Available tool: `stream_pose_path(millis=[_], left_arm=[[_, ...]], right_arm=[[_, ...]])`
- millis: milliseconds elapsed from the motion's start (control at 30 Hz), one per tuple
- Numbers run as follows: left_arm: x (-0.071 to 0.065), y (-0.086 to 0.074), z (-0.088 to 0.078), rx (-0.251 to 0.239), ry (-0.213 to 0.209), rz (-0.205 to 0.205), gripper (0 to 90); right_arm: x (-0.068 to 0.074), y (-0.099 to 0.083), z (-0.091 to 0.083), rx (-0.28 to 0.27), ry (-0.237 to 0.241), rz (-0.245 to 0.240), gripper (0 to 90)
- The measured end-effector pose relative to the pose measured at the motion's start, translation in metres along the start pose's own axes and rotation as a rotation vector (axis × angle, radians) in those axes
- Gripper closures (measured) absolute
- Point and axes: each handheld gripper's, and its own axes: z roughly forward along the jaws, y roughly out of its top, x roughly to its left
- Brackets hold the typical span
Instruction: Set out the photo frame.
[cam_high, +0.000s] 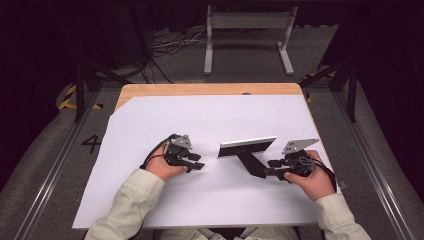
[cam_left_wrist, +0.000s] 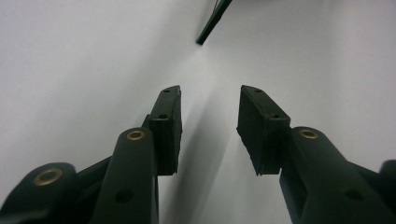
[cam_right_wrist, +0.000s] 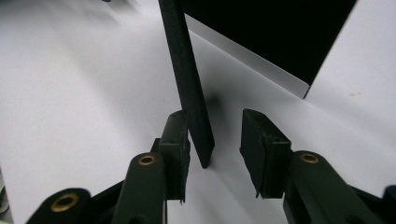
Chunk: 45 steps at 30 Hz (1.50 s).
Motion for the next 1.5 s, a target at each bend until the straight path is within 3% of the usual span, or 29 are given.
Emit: stream_pose_path(millis=[133, 300, 400, 567, 833, 1267, 1500], left_arm=[[-0.001, 0.005, 0.001, -0.043, 0.012, 0.025, 68.2], [-0.001, 0.008, 0.004, -0.098, 0.045, 0.019, 74.5], [-0.001, 0.008, 0.009, -0.155, 0.088, 0.033, 78.5], [-0.001, 0.009, 0.017, -0.190, 0.156, 0.059, 87.9], [-0.005, 0.017, 0.033, -0.114, 0.230, 0.110, 90.0], [-0.009, 0.023, 0.044, -0.090, 0.207, 0.145, 90.0], [-0.010, 0.025, 0.049, -0.083, 0.185, 0.161, 90.0]], right_arm=[[0.000, -0.002, -0.012, -0.033, 0.006, -0.007, 62.6], [-0.001, -0.006, -0.023, -0.043, -0.013, -0.028, 65.8], [-0.002, -0.008, -0.028, -0.049, -0.028, -0.033, 67.5], [-0.004, -0.012, -0.033, -0.049, -0.047, -0.033, 70.2], [-0.008, -0.015, -0.041, -0.056, -0.084, -0.053, 73.7], [-0.016, -0.020, -0.054, -0.111, -0.171, -0.040, 75.0], [-0.016, -0.021, -0.057, -0.128, -0.184, -0.050, 75.4]])
